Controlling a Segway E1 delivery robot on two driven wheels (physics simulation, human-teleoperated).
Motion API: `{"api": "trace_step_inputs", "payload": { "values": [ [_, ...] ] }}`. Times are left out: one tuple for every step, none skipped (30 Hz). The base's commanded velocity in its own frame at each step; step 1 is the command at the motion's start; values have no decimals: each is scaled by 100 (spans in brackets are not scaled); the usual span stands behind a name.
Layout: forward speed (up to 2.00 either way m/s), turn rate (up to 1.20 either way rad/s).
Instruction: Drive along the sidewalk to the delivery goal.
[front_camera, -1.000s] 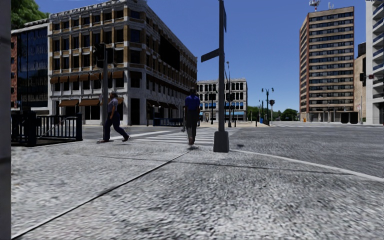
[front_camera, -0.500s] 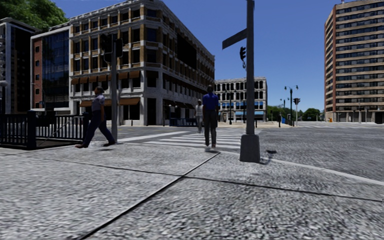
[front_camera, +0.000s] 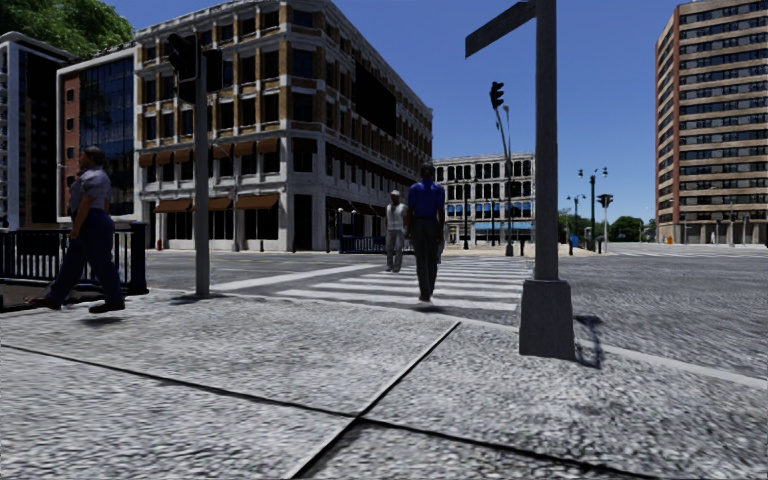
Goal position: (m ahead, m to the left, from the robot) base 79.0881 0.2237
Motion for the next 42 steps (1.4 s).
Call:
{"api": "trace_step_inputs", "payload": {
  "values": [
    [200,0],
    [200,0],
    [200,0],
    [200,0],
    [200,0],
    [200,0],
    [200,0],
    [200,0],
    [200,0],
    [200,0],
    [200,0],
    [200,-2],
    [200,-16],
    [200,-21],
    [200,-21],
    [200,-23],
    [200,-26],
    [200,-30],
    [200,-32],
    [200,-32],
    [200,-33],
    [200,-35],
    [200,-36],
    [200,-36],
    [200,-37],
    [200,-37],
    [200,-37],
    [200,-37],
    [200,-37],
    [200,-37],
    [200,-37],
    [200,-37],
    [200,-37],
    [200,-37],
    [200,-37],
    [200,-37],
    [200,-37],
    [200,-37],
    [200,-37],
    [200,-37],
    [200,-37],
    [200,-37]
  ]
}}
